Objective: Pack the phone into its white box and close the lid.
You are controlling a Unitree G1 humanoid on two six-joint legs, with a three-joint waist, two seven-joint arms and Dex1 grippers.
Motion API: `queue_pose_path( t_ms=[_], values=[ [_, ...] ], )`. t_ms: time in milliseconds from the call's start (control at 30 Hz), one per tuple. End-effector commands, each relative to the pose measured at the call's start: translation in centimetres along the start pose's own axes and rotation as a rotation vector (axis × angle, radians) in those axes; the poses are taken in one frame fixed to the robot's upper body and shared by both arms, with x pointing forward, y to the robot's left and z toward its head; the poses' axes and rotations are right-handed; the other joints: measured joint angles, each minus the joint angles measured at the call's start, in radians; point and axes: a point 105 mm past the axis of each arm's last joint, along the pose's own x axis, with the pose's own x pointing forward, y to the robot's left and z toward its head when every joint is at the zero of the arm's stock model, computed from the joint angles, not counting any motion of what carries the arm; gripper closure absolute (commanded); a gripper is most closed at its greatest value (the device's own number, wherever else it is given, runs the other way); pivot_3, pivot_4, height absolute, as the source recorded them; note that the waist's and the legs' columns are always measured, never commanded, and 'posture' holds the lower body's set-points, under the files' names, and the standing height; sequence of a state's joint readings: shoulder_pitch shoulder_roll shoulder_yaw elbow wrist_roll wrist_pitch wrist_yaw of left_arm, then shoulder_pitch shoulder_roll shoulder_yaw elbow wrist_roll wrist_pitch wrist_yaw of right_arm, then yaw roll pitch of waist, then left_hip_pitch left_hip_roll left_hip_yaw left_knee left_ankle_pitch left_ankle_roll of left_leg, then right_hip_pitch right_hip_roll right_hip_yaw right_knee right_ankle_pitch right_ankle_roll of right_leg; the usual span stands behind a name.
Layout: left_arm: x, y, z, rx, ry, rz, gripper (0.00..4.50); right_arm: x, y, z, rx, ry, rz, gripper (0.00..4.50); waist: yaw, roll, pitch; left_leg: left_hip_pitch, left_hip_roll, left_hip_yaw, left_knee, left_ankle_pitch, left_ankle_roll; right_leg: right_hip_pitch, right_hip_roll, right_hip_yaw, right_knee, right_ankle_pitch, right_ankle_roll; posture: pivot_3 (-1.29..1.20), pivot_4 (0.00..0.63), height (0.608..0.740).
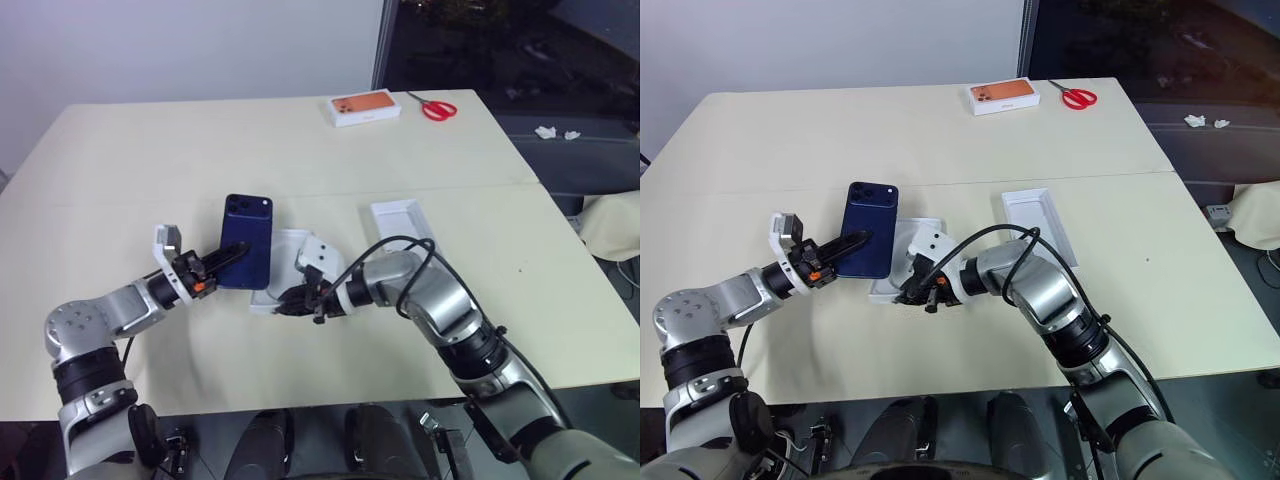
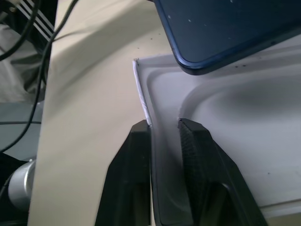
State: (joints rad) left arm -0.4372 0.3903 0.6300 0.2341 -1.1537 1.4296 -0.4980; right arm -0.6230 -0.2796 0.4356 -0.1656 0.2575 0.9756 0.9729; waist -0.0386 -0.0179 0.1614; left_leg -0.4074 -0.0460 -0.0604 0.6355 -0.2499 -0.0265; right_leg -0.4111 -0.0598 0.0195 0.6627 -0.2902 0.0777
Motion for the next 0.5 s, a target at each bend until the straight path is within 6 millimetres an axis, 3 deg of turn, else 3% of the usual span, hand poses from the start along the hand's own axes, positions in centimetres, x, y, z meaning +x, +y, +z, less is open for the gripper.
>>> queue_pose_path(
  t_ms=[33, 100, 300, 500],
  values=[
    [-0.1, -1.3, 0.8, 0.035, -0.019, -0.053, 4.5, 0.2, 0.8, 0.1, -0.003, -0.007, 0.053, 1.77, 0.0, 0.0, 0.0, 0.0, 0.0, 0.0, 0.0, 0.0, 0.0, 0.0, 0.0, 0.0, 0.0, 0.0, 0.0, 0.0, 0.15, 0.74],
    [0.0, -1.2, 0.7, 0.031, -0.018, -0.053, 4.5, 0.1, 0.9, 0.3, -0.014, -0.011, 0.062, 0.72, 0.001, 0.0, 0.0, 0.0, 0.0, 0.0, 0.0, 0.0, 0.0, 0.0, 0.0, 0.0, 0.0, 0.0, 0.0, 0.0, 0.15, 0.74],
    [0.3, -1.2, 0.1, 0.02, -0.005, -0.057, 4.5, -1.3, 0.5, 1.2, -0.033, -0.05, 0.057, 0.72, 0.001, 0.0, 0.0, 0.0, 0.0, 0.0, 0.0, 0.0, 0.0, 0.0, 0.0, 0.0, 0.0, 0.0, 0.0, 0.0, 0.15, 0.74],
    [0.9, -1.1, -1.4, 0.025, 0.034, -0.054, 4.5, -5.0, -1.4, 1.1, -0.074, -0.056, -0.028, 0.72, 0.007, 0.0, 0.0, 0.0, 0.0, 0.0, 0.0, 0.0, 0.0, 0.0, 0.0, 0.0, -0.001, 0.0, 0.0, 0.0, 0.15, 0.74]
  ],
)
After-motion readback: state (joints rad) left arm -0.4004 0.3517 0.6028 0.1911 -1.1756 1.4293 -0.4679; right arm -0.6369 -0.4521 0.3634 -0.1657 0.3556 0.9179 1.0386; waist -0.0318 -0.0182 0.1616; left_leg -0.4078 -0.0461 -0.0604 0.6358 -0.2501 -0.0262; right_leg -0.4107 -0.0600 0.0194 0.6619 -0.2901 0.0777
